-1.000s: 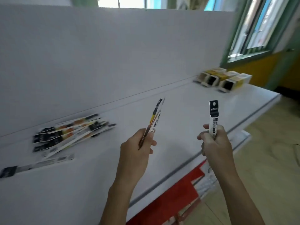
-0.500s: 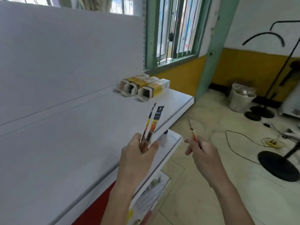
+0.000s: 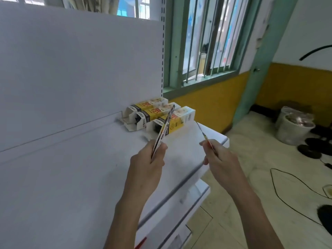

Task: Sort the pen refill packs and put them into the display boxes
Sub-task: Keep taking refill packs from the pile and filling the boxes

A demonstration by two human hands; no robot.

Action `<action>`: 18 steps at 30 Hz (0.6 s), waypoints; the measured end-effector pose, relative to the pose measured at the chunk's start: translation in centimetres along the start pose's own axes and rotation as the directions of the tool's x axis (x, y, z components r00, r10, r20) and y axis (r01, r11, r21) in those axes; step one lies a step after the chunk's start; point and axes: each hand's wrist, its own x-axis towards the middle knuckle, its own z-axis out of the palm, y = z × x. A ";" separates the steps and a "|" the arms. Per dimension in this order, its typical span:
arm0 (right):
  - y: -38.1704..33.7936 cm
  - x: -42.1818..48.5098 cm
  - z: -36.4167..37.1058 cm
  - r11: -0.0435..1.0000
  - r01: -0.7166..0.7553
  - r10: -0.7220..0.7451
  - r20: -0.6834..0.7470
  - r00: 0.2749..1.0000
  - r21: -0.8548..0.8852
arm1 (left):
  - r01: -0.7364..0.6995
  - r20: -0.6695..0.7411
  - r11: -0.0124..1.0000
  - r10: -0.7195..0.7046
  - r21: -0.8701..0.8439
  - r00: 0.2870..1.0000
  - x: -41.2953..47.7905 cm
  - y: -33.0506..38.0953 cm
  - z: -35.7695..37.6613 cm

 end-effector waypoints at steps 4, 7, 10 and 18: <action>0.1 7.0 0.0 0.995 0.027 -0.019 0.088 0.996 -0.094 | 0.085 -0.106 0.993 -0.076 0.080 0.991 5.0 0.4 1.0; -0.1 11.4 0.6 0.985 0.065 -0.044 0.134 0.990 -0.157 | 0.133 -0.158 0.985 -0.115 0.106 0.981 7.5 0.4 1.3; 0.1 14.7 2.0 0.987 0.108 -0.080 0.224 0.971 -0.119 | 0.187 -0.267 0.968 -0.138 0.168 0.954 9.1 -0.7 0.6; 0.6 22.7 5.9 0.831 0.531 -0.334 0.613 0.716 -0.167 | 0.332 -0.479 0.930 -0.222 0.158 0.849 11.2 -0.5 3.0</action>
